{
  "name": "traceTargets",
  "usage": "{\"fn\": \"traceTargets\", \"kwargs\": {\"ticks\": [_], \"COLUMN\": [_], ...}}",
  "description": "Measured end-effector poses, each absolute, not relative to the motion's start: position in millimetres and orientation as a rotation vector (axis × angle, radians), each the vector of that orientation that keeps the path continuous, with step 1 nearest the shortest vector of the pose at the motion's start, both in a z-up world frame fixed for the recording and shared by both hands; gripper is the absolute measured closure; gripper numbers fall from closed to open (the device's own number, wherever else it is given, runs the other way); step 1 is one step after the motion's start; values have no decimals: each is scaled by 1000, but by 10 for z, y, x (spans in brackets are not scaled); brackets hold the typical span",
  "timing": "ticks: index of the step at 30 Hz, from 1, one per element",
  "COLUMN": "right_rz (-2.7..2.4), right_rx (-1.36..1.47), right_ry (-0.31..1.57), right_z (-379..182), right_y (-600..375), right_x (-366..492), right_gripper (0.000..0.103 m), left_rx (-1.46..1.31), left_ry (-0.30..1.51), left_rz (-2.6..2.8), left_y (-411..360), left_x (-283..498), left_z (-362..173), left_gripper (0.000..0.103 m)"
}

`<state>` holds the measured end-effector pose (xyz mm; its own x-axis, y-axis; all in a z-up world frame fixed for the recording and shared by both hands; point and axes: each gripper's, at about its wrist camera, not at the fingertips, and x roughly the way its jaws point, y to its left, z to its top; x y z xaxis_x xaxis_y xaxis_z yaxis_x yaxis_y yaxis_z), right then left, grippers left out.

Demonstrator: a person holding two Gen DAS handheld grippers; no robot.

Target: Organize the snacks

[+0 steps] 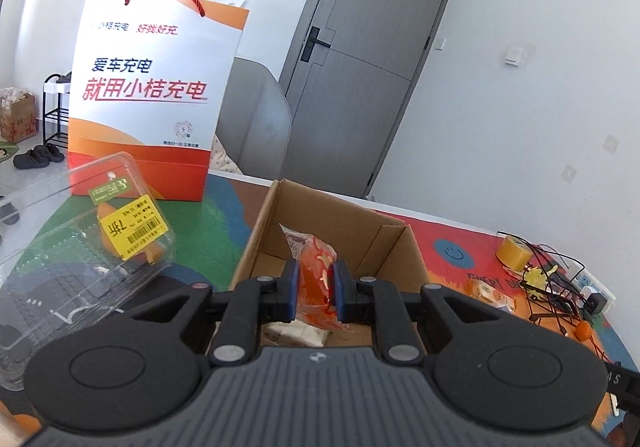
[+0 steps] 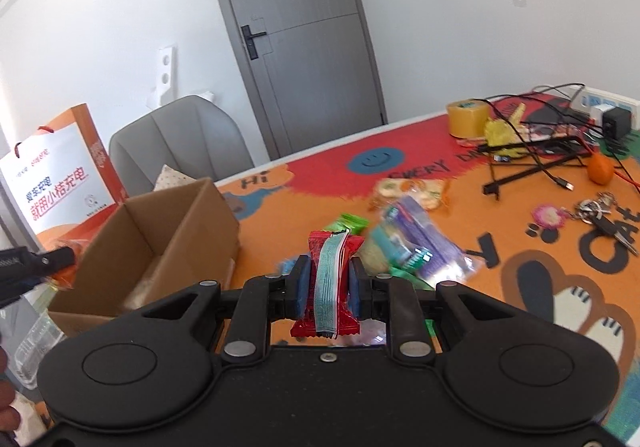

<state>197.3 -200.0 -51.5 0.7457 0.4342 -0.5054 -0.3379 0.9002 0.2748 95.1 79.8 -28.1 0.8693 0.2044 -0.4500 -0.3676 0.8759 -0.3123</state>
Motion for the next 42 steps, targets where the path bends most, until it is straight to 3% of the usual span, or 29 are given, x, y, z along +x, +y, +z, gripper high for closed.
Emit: {"fn": "traceTargets", "kwargs": {"ticks": [13,23,26,27,28,32,42], "right_rz": [565,671,672,673,670,655,575], "right_rx": [139,145,151,154,157,146,156], "right_ry": [542,545,546,545,538,546,526], "right_z": [-193,-93,-89,-86,-86,-94,-153], "right_y": [-1345,-840,-803,-814,-833,-927,-1283], "right_x": [1978,1966,1941,1925,1904,1868,1829], "right_gripper": [82,80,66,53,47,42,18], "left_rx": [-450,-463,-460,-459,-460,-457,-400], "left_ry": [431,411,417,420,418,414,432], "left_rz": [317,353,362,369,376,400,376], "left_y": [1006,1193,1210,1216,1219,1169,877], "left_x": [885,657,638,636,631,642,732], "left_z": [-287,-254,-265,-269,-272,-270,-233], "left_gripper": [77,59,45,36,33,15,8]}}
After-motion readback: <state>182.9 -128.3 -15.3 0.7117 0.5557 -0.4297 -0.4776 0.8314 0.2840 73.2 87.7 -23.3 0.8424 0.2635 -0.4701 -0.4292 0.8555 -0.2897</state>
